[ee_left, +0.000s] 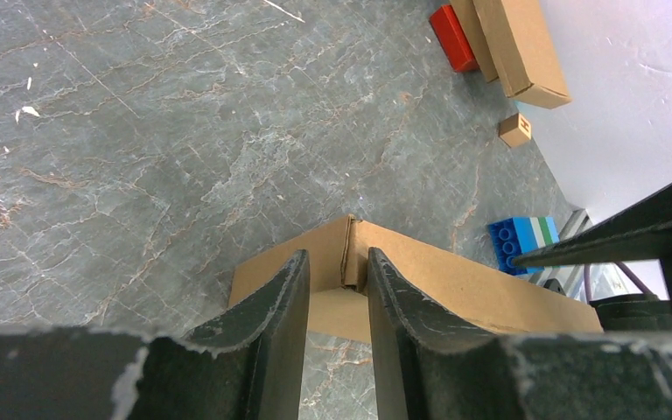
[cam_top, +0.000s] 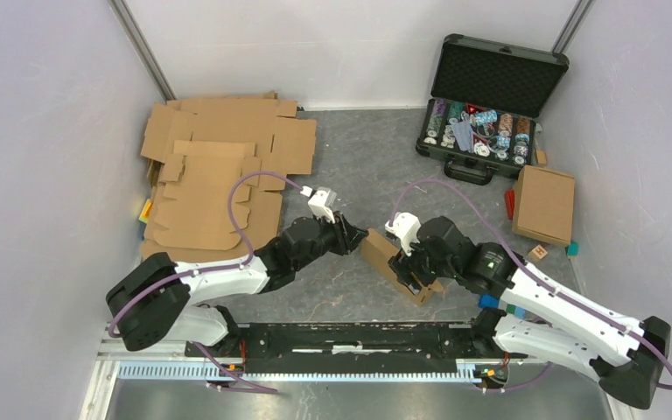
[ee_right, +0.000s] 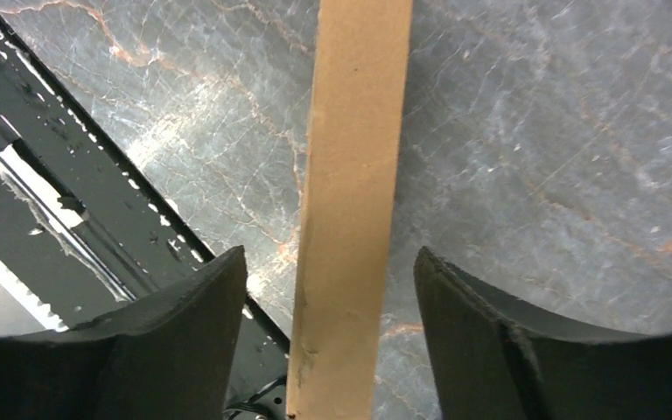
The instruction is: Fold the paper box
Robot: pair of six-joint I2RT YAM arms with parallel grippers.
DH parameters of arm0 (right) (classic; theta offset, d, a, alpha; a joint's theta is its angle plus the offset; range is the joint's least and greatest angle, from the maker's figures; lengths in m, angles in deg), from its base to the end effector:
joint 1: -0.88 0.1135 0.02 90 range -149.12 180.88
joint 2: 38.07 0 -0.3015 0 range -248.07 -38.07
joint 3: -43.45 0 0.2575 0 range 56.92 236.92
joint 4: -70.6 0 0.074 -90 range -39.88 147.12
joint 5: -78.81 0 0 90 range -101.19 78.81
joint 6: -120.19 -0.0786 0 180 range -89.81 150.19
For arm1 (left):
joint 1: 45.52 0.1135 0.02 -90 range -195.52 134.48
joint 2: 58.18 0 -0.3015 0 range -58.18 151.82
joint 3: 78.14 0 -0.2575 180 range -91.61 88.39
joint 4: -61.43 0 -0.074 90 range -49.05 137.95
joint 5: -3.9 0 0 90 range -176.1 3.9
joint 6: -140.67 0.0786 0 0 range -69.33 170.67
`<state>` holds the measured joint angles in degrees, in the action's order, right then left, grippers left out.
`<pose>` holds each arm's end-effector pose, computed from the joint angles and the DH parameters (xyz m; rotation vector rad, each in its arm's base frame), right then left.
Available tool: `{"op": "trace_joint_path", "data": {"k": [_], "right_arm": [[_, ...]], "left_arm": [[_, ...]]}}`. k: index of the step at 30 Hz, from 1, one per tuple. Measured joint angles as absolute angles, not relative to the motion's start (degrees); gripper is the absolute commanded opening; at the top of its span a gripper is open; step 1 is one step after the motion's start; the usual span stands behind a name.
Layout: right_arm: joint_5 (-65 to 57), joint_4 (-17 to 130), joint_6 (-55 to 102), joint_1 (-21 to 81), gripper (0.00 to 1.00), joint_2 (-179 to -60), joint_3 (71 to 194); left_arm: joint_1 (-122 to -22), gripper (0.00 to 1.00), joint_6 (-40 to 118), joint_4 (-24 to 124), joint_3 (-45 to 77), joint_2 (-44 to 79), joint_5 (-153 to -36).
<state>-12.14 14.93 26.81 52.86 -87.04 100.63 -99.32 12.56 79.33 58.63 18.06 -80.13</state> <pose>0.1120 0.1411 0.2653 -0.9983 2.2302 0.4239 0.1904 -0.2462 0.2264 0.1899 1.9511 -1.0072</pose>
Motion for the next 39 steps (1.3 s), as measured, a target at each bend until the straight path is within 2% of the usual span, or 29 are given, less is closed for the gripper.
{"op": "trace_joint_path", "data": {"k": [3, 6, 10, 16, 23, 28, 30, 31, 33, 39], "right_arm": [[-11.03, 15.43, 27.34, 52.86, 0.52, -88.57, 99.75], [-10.70, 16.24, 28.08, 52.86, 0.41, -89.36, 99.18], [-10.92, 16.61, 28.23, 52.56, 0.38, -89.47, 99.12], [-9.13, 20.74, 28.78, 52.58, 0.35, -90.87, 99.03], [-4.01, 28.35, 29.11, 52.62, 0.31, -96.64, 99.29], [-0.63, 32.55, 30.72, 52.62, 0.30, -101.14, 100.91], [-0.19, 33.73, 31.71, 52.62, 0.30, -103.37, 102.09], [0.01, 33.99, 32.36, 52.65, 0.30, -105.07, 103.38], [0.38, 34.47, 34.09, 52.76, 0.30, -108.33, 105.98], [1.54, 34.86, 41.24, 52.89, 0.32, -117.60, 115.23]], "left_arm": [[-99.28, 0.41, 12.56, 78.95, 58.28, 18.24, -80.15], [-99.28, 0.47, 12.54, 78.41, 58.17, 18.26, -80.48], [-98.51, 0.52, 12.56, 75.09, 57.80, 16.51, -81.15], [-95.74, 0.66, 15.05, 59.26, 54.91, 9.67, -81.76], [-92.70, 0.74, 18.11, 43.98, 51.83, 0.07, -81.68], [-92.44, 0.84, 19.49, 38.89, 51.79, -7.23, -79.89], [-92.28, 0.94, 19.69, 36.95, 51.55, -8.95, -78.18], [-92.02, 0.96, 19.64, 35.50, 51.13, -9.24, -76.78], [-91.19, 0.98, 19.16, 33.14, 50.41, -9.26, -75.10], [-79.43, 1.00, 15.97, 31.50, 52.66, -11.68, -73.74]]}}
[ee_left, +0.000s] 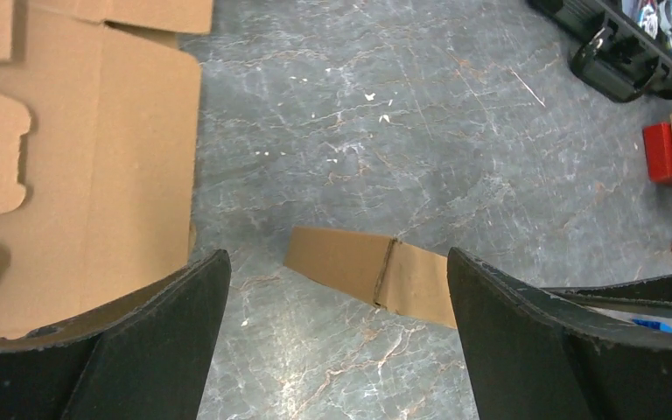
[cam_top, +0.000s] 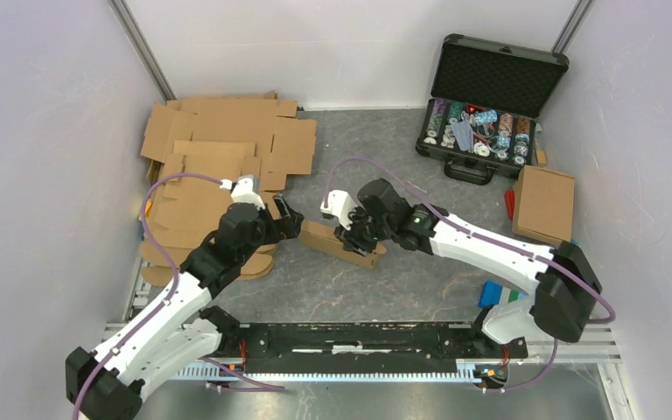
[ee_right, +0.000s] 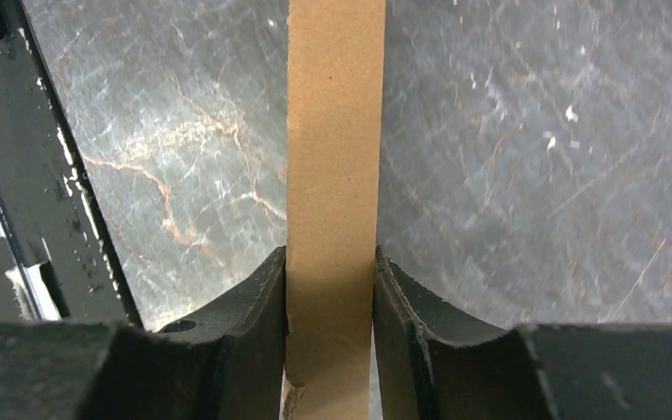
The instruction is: Fold the paper box
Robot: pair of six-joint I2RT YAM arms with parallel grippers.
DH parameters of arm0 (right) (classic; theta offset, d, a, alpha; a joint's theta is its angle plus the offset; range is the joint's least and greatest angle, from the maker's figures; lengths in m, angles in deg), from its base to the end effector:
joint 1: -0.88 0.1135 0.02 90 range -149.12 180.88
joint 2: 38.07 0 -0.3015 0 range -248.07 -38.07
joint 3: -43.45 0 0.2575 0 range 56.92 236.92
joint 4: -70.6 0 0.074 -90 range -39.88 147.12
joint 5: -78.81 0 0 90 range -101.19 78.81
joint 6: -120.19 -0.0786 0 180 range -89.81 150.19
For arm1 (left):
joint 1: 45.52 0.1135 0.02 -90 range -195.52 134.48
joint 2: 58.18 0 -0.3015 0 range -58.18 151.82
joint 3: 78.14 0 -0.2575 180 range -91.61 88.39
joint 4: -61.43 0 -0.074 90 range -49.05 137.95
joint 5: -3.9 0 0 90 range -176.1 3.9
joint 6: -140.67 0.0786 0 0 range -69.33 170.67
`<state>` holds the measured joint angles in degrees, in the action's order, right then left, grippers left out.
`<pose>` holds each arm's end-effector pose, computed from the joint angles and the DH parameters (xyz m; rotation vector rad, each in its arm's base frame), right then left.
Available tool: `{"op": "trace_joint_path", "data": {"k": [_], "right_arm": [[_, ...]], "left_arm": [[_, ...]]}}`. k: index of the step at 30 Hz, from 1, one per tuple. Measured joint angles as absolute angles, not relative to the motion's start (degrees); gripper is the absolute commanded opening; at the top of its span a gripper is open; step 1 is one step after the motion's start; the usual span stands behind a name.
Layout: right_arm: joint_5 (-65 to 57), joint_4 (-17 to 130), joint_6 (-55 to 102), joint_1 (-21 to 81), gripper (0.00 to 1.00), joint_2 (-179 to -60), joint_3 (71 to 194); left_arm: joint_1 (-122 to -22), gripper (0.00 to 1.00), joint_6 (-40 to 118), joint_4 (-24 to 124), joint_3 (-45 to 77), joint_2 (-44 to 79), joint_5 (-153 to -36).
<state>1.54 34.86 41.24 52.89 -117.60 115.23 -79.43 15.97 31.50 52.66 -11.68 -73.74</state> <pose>0.1893 0.2705 0.2716 -1.3452 1.9739 0.6081 0.1785 -0.0997 0.2753 -0.1511 2.0701 -0.5268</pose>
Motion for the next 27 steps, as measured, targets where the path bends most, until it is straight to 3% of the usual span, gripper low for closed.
{"op": "trace_joint_path", "data": {"k": [13, 18, 22, 27], "right_arm": [[7.33, 31.15, 53.63, 52.91, 0.42, -132.66, 131.27], [7.90, 30.95, 54.77, 52.91, 0.52, -135.26, 132.23], [7.75, 30.93, 55.07, 52.91, 0.53, -135.76, 132.25], [7.61, 30.99, 55.09, 52.89, 0.53, -135.83, 132.25]], "left_arm": [[-74.82, 1.00, 9.66, 26.08, 53.28, -11.84, -72.89], [-74.45, 1.00, 4.19, 24.16, 53.12, -11.16, -72.91], [-74.12, 0.94, -2.58, 22.21, 53.08, -10.20, -72.43], [-74.08, 0.97, -15.31, 17.47, 52.77, -9.76, -70.97]]}}
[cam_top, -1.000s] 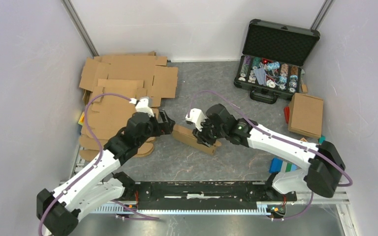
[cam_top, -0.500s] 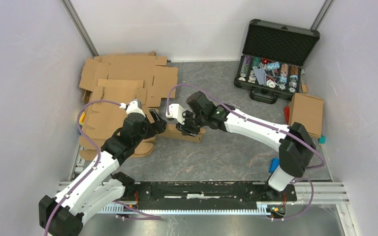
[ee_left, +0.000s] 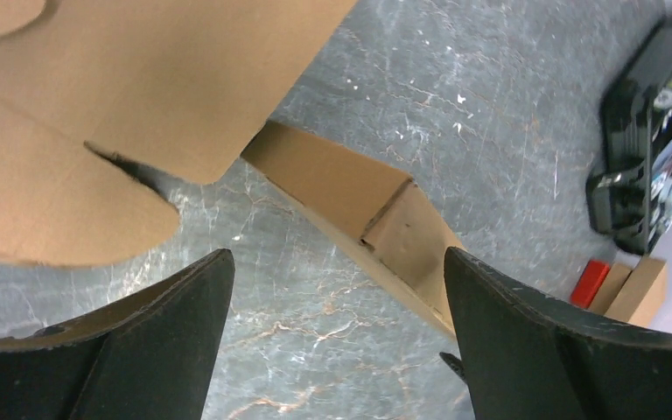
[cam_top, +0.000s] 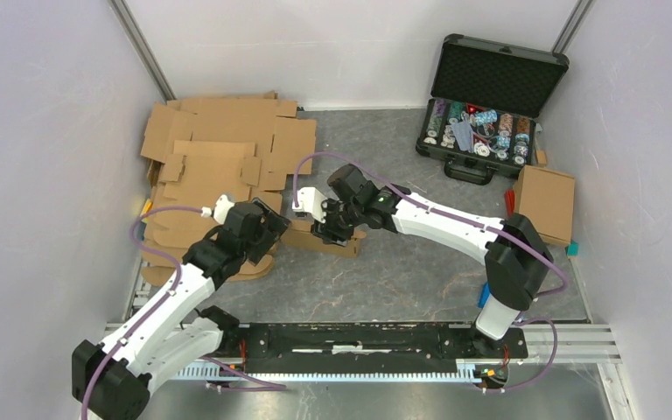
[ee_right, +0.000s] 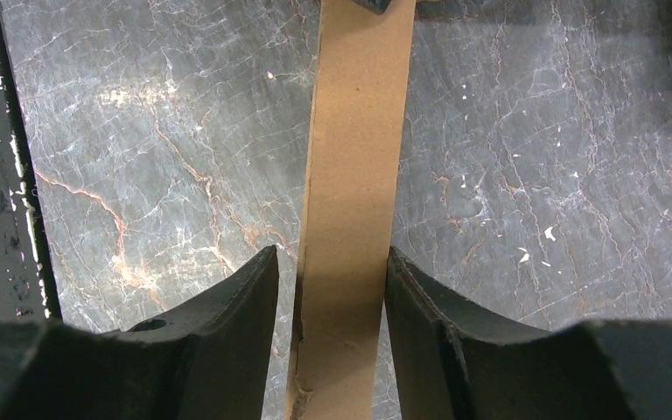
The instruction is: Fold the paper box
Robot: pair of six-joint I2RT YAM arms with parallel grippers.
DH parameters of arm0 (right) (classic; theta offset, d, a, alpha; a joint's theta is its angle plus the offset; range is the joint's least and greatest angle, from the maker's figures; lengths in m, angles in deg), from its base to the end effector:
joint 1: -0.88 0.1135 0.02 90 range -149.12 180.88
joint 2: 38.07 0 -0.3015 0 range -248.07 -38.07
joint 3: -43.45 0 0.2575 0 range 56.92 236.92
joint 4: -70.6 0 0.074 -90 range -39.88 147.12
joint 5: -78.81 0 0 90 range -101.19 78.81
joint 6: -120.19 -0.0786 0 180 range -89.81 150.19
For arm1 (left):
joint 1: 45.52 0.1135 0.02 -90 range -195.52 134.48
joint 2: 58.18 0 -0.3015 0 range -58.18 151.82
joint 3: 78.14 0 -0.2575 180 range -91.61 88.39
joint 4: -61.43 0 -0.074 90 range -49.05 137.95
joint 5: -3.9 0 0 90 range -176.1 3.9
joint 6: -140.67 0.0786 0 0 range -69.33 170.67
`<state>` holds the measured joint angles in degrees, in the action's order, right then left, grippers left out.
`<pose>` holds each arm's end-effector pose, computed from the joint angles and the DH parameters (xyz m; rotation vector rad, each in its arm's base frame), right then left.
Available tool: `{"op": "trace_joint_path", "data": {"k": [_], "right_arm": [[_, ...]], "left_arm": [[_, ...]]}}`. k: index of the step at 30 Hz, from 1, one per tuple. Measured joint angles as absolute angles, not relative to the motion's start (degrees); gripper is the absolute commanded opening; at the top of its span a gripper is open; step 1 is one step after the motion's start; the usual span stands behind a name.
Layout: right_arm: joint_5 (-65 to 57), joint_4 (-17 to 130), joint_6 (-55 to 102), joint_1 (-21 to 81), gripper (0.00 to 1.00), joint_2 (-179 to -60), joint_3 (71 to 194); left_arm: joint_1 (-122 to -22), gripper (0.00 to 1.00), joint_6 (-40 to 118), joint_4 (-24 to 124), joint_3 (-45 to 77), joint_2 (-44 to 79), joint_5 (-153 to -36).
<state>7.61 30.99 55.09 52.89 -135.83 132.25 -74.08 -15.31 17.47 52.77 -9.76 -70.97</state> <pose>0.2344 0.3413 0.2609 -1.6406 1.8197 0.6103 0.1736 -0.0711 0.2393 -0.8819 2.1837 -0.5339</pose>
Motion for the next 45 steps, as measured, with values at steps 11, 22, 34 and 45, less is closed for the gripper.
{"op": "trace_joint_path", "data": {"k": [11, 22, 34, 45], "right_arm": [[7.77, 31.30, 55.12, 52.89, 0.56, -136.20, 132.34], [7.86, 31.54, 55.09, 52.89, 0.68, -136.20, 132.34], [6.19, 34.10, 53.91, 52.89, 0.95, -133.07, 130.35], [0.66, 41.90, 46.79, 52.89, 0.90, -119.24, 120.01]], "left_arm": [[-74.08, 0.93, -33.82, 12.99, 50.57, -7.60, -69.94], [-74.08, 0.80, -40.88, 13.76, 47.40, -1.02, -70.27], [-74.08, 0.61, -45.12, 13.60, 47.20, -0.34, -69.63], [-74.08, 0.54, -46.15, 13.45, 47.20, -0.49, -69.61]]}}
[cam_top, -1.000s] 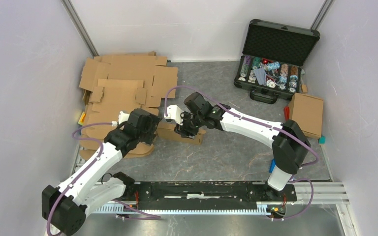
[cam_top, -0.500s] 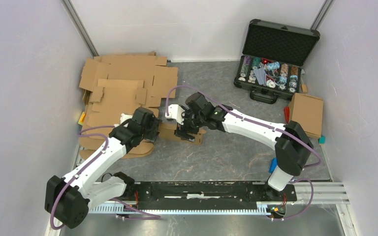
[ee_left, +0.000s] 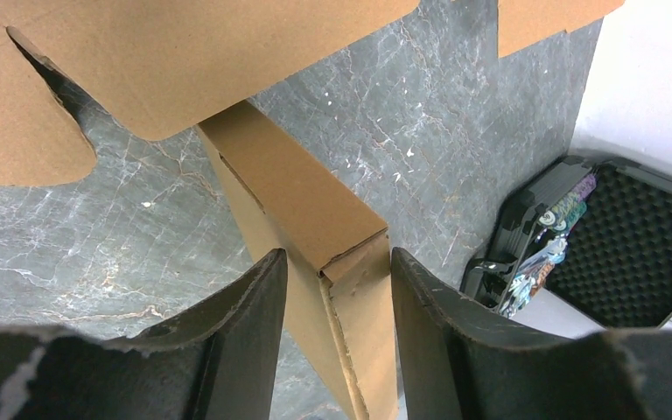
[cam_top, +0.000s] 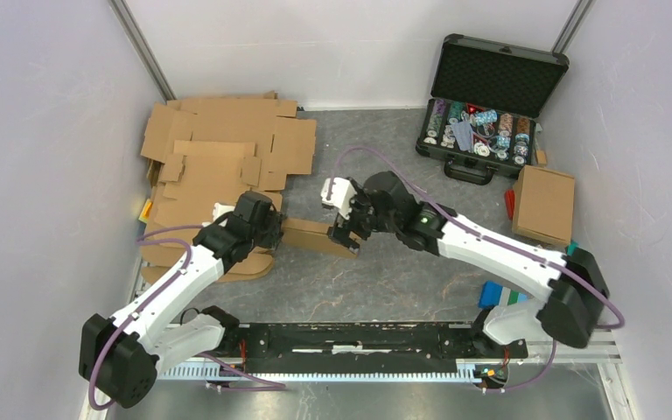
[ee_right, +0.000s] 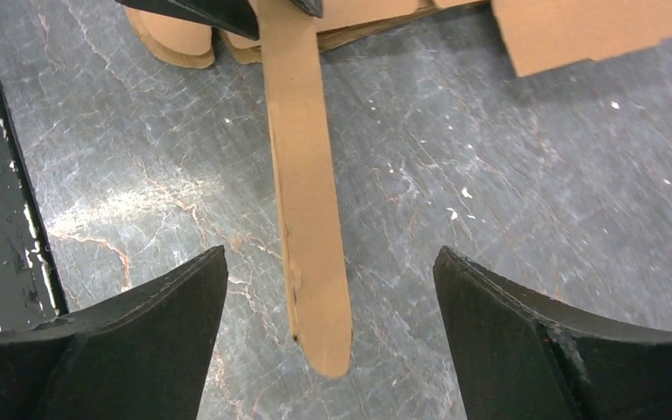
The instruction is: Fold the paper box
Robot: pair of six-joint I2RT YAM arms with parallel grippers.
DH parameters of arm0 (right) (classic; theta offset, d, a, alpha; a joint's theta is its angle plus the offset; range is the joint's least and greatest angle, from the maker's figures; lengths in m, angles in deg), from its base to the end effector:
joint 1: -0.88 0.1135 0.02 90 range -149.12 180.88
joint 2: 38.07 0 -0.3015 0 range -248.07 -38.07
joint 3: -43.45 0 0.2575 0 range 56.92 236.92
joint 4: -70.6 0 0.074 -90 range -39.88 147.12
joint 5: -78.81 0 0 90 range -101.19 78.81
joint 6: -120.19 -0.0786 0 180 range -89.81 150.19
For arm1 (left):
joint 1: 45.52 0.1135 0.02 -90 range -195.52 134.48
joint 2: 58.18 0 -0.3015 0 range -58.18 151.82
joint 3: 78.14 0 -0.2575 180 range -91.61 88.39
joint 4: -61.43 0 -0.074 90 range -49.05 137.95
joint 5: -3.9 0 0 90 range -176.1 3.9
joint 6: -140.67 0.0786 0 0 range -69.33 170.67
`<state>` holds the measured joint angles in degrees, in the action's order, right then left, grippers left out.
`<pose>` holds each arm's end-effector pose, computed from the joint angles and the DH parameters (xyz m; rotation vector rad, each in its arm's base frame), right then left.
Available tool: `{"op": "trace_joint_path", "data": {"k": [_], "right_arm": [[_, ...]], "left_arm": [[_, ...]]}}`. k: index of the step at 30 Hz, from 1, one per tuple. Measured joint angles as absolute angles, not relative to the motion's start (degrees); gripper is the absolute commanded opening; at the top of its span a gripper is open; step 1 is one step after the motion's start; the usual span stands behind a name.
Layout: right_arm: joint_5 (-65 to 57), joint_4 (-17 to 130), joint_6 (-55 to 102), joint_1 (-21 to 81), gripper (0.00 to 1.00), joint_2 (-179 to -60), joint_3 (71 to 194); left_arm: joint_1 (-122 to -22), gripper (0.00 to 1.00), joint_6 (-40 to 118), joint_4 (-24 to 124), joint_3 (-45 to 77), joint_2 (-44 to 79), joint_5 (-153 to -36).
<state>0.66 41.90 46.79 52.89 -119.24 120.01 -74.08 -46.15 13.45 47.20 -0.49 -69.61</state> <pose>0.2067 0.2909 0.3078 -1.3367 1.7415 0.5763 0.1951 -0.0808 0.2386 -1.5161 2.0071 -0.6232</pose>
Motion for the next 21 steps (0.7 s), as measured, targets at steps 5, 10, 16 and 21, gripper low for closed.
{"op": "trace_joint_path", "data": {"k": [5, 10, 16, 21], "right_arm": [[-3.55, 45.20, 43.29, 52.89, 0.77, -110.28, 113.22], [-7.47, 46.99, 39.97, 52.89, 0.61, -104.20, 107.80], [-10.20, 46.53, 38.92, 52.89, 0.53, -103.65, 104.45], [-11.27, 48.09, 38.79, 52.89, 0.52, -103.92, 101.61]], "left_arm": [[-74.08, 0.51, -46.65, 13.10, 47.20, -0.65, -69.59], [-74.08, 0.48, -47.26, 12.68, 47.20, -0.87, -69.55], [-74.08, 0.41, -48.35, 12.38, 47.18, -0.91, -69.55], [-74.08, 0.37, -48.99, 12.09, 47.11, -0.91, -69.55]]}}
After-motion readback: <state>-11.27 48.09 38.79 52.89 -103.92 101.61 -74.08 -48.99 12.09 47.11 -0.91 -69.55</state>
